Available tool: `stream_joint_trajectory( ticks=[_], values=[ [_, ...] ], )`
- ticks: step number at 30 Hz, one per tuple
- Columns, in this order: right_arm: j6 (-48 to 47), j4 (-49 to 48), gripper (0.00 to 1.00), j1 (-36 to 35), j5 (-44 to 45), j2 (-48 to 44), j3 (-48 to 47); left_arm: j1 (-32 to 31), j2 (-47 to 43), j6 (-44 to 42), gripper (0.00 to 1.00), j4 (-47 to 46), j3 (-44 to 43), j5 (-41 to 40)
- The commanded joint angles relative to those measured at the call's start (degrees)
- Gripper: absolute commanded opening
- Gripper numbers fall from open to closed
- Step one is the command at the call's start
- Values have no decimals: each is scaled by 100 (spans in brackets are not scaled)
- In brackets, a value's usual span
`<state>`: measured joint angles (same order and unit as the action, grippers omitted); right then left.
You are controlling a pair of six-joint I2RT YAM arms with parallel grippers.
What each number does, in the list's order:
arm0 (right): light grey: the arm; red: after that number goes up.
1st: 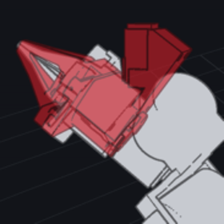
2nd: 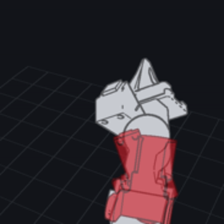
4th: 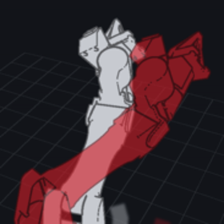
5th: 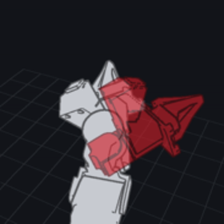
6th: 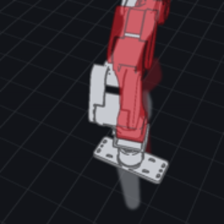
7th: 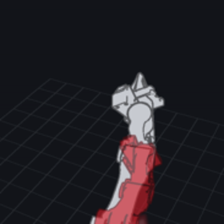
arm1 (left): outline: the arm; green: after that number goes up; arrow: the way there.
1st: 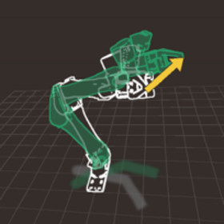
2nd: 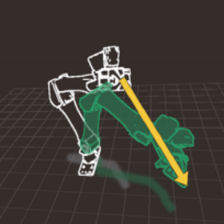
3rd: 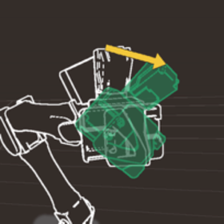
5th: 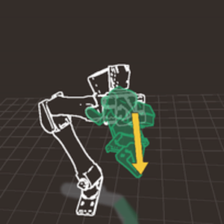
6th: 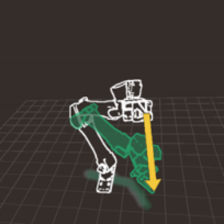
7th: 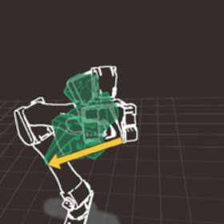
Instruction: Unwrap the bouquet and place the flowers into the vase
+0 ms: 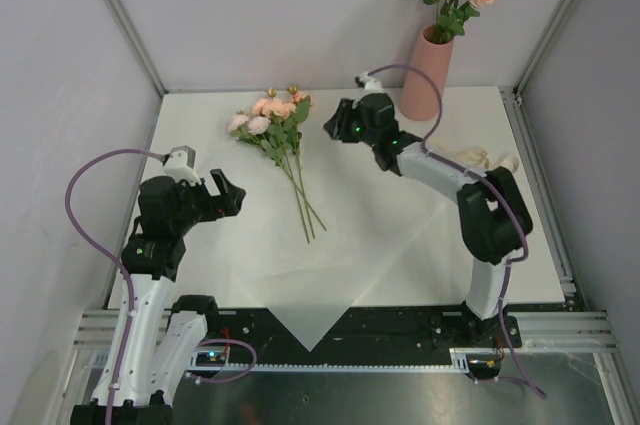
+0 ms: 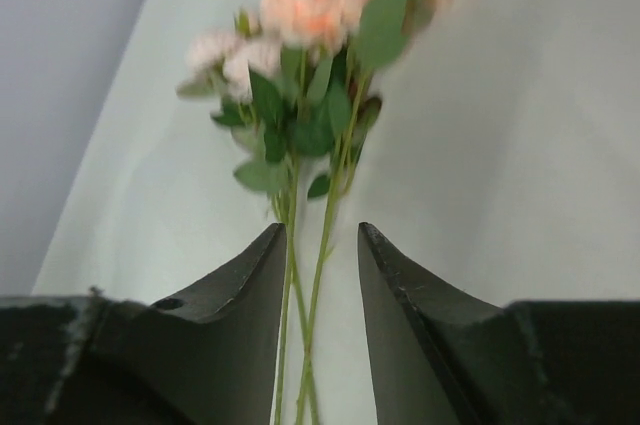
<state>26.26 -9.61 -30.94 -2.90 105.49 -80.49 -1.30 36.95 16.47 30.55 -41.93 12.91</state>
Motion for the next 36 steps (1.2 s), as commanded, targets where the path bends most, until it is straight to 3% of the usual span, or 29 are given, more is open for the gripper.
stream_joint_trajectory(
  ticks=[1,15,36],
  values=[
    [605,7,41,-439,-330,484,-7,17,-73,-21,100,-191,28,130],
    [750,922,44,-1116,-320,2092,-1453,-58,-82,-21,100,-189,45,111],
    [672,1056,37,-1193,-338,2759,-1898,-76,-64,-21,100,-201,49,126]
  ],
)
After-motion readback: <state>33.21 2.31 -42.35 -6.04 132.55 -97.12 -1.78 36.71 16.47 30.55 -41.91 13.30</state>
